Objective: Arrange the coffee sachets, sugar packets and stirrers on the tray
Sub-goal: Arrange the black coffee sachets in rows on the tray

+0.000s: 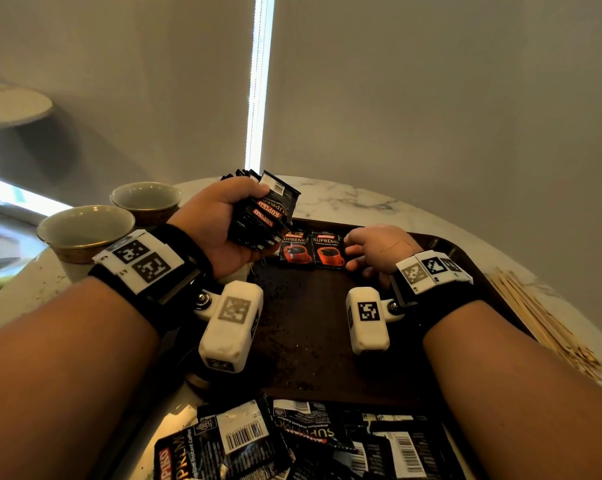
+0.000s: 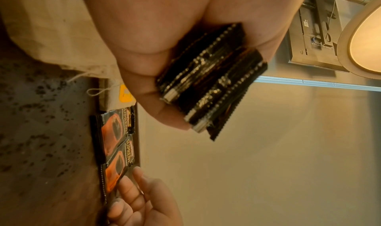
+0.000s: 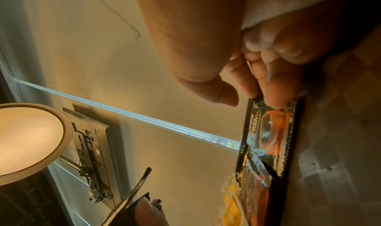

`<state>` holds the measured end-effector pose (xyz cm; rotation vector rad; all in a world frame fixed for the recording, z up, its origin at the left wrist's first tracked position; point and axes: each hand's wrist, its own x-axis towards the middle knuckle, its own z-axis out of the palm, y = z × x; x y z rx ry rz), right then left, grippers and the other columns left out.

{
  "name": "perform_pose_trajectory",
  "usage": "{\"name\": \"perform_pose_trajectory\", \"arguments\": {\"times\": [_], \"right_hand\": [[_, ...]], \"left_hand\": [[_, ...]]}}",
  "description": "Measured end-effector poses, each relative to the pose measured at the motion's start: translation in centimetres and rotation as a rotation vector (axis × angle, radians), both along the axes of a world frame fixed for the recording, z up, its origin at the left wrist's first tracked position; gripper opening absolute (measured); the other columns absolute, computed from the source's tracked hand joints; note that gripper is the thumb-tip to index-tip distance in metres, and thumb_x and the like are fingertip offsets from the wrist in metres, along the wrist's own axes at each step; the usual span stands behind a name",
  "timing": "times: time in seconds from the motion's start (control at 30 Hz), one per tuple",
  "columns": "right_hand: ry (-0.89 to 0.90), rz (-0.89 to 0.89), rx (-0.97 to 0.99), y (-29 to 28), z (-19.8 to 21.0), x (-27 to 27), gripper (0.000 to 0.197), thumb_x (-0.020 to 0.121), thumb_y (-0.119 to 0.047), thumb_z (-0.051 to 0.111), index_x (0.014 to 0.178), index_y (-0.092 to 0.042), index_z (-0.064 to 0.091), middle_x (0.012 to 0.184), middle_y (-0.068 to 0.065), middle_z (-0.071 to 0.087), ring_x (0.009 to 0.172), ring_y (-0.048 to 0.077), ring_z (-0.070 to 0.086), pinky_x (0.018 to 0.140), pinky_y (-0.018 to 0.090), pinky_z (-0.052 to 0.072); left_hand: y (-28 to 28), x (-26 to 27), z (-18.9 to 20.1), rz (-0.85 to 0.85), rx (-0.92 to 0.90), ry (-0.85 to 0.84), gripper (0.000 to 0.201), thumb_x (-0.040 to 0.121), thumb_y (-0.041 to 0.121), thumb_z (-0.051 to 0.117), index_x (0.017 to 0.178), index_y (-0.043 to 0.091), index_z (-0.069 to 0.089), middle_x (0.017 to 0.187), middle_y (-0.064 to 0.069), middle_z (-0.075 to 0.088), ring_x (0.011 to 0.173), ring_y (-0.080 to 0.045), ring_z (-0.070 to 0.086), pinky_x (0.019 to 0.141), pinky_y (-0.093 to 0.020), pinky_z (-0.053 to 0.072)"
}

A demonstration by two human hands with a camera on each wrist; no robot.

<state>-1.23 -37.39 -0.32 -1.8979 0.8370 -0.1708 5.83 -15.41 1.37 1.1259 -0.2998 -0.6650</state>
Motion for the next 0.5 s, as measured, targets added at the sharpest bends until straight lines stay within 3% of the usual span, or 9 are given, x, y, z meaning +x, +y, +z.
{"name": "perform_pose_trajectory", "arguments": {"times": [0.17, 0.27, 0.33, 0.43, 0.5], "right_hand": [[-0.023, -0.001, -0.058, -0.4, 0.1, 0.1, 0.015, 0.097, -0.023, 0.057, 0.105, -0.010, 0.058, 0.091, 0.006, 0.063, 0.051, 0.012, 0.058, 0.046, 0.026, 0.039], [-0.214, -0.022, -0.171, -0.5, 0.1, 0.0, 0.010, 0.092, -0.019, 0.066, 0.101, -0.022, 0.066, 0.089, 0.002, 0.068, 0.056, 0.010, 0.056, 0.046, 0.023, 0.039], [-0.387, 0.092, -0.090, 0.3, 0.7, -0.4, 0.021, 0.090, -0.009, 0.067, 0.102, -0.026, 0.068, 0.086, 0.000, 0.067, 0.053, 0.006, 0.055, 0.042, 0.018, 0.040], [-0.533, 0.386, -0.048, 2.2, 2.4, -1.3, 0.039, 0.088, -0.001, 0.067, 0.108, -0.033, 0.072, 0.100, 0.001, 0.063, 0.067, 0.005, 0.060, 0.054, 0.016, 0.049], [-0.554, 0.528, -0.098, 3.1, 3.2, -1.6, 0.047, 0.082, -0.004, 0.071, 0.109, -0.043, 0.073, 0.106, 0.006, 0.063, 0.079, 0.016, 0.059, 0.071, 0.031, 0.058]], "left_hand": [[0.0, 0.0, 0.0, 0.011, 0.000, 0.006, 0.034, 0.093, 0.024, 0.056, 0.122, 0.006, 0.058, 0.098, -0.015, 0.066, 0.080, -0.025, 0.067, 0.068, -0.035, 0.053], [0.0, 0.0, 0.0, 0.009, 0.000, 0.018, 0.041, 0.092, 0.025, 0.057, 0.128, 0.006, 0.058, 0.099, -0.014, 0.068, 0.080, -0.025, 0.068, 0.064, -0.034, 0.056], [0.0, -0.1, 0.1, -0.006, -0.007, 0.028, 0.038, 0.093, 0.026, 0.056, 0.126, 0.007, 0.058, 0.096, -0.013, 0.069, 0.078, -0.024, 0.069, 0.060, -0.033, 0.058], [0.0, -0.2, 0.2, -0.043, -0.027, 0.037, 0.036, 0.095, 0.026, 0.055, 0.125, 0.007, 0.060, 0.091, -0.011, 0.070, 0.072, -0.021, 0.071, 0.057, -0.031, 0.058], [0.0, -0.3, 0.3, -0.072, -0.048, 0.030, 0.033, 0.097, 0.026, 0.052, 0.122, 0.007, 0.061, 0.086, -0.009, 0.071, 0.068, -0.020, 0.071, 0.056, -0.029, 0.058]]}}
